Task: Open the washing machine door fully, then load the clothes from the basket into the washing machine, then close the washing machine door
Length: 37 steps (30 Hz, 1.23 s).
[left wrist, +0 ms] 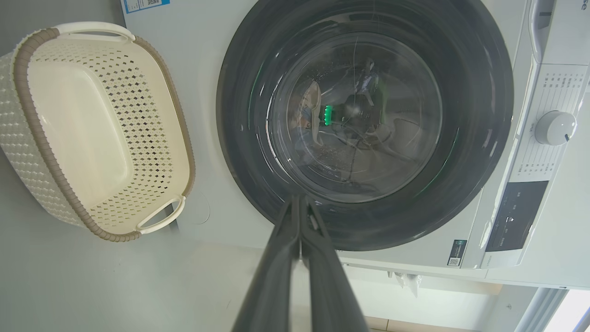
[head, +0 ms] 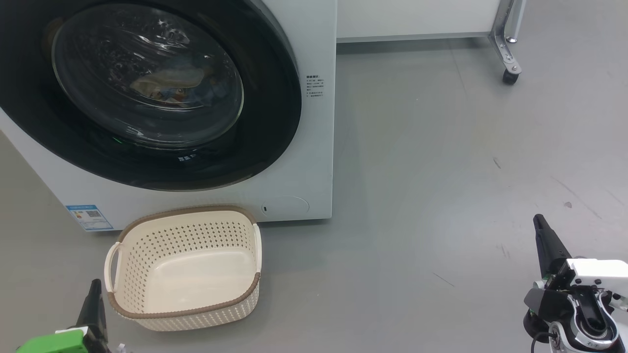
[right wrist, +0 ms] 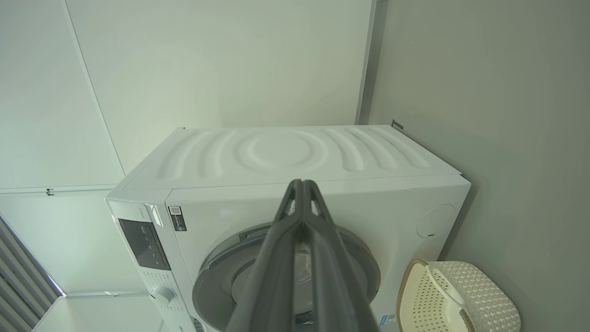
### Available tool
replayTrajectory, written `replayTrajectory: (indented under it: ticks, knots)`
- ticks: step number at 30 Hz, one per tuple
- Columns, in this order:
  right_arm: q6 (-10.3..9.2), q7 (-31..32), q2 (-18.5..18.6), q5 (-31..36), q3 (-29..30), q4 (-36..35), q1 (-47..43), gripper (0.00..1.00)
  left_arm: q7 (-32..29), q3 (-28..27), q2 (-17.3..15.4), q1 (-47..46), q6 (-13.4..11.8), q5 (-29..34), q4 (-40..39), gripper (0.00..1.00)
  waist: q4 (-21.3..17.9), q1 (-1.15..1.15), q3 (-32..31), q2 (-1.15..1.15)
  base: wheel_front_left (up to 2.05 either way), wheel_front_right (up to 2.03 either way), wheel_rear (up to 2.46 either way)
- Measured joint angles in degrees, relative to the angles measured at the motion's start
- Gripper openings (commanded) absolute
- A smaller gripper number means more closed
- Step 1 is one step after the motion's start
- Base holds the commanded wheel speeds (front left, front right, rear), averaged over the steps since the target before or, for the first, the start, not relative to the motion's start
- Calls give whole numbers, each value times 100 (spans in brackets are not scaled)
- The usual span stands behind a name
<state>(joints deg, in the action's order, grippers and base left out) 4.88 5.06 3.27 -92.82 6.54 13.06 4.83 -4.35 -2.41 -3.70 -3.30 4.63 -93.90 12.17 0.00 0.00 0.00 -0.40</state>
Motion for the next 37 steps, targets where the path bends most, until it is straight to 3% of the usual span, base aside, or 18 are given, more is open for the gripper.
replayTrajectory:
  ticks: [37]
  knots:
    - [0, 0, -1, 0, 3, 0, 0, 0, -1, -9, 1, 0, 0, 0, 1, 0, 0, 0, 0, 0, 0, 0, 0]
